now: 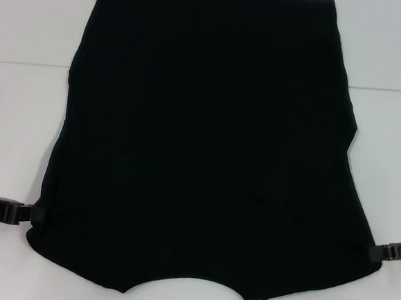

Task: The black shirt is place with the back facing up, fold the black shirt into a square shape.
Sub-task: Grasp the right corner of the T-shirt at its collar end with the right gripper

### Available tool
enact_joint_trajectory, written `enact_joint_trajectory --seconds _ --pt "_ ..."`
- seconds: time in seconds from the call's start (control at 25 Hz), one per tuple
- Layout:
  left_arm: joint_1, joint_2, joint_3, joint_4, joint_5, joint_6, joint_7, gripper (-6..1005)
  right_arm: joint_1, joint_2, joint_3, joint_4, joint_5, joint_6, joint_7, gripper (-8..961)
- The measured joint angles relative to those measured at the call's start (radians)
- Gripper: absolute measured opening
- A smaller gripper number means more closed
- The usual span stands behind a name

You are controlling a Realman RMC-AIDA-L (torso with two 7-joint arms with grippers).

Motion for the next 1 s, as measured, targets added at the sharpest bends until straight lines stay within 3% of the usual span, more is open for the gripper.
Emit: enact_joint_trajectory --seconds 0.36,1.0 --pt "-0.001 -0.002 -0.001 -0.008 -0.004 -0.010 0.000 -2 0.017 0.011 -0.009 0.007 -0.055 0.048 0.028 923" --pt "-0.001 0.002 -0.005 -0.009 -0.008 -0.020 0.003 -1 0.062 0.051 -0.026 0.010 -0.140 0.074 0.052 919"
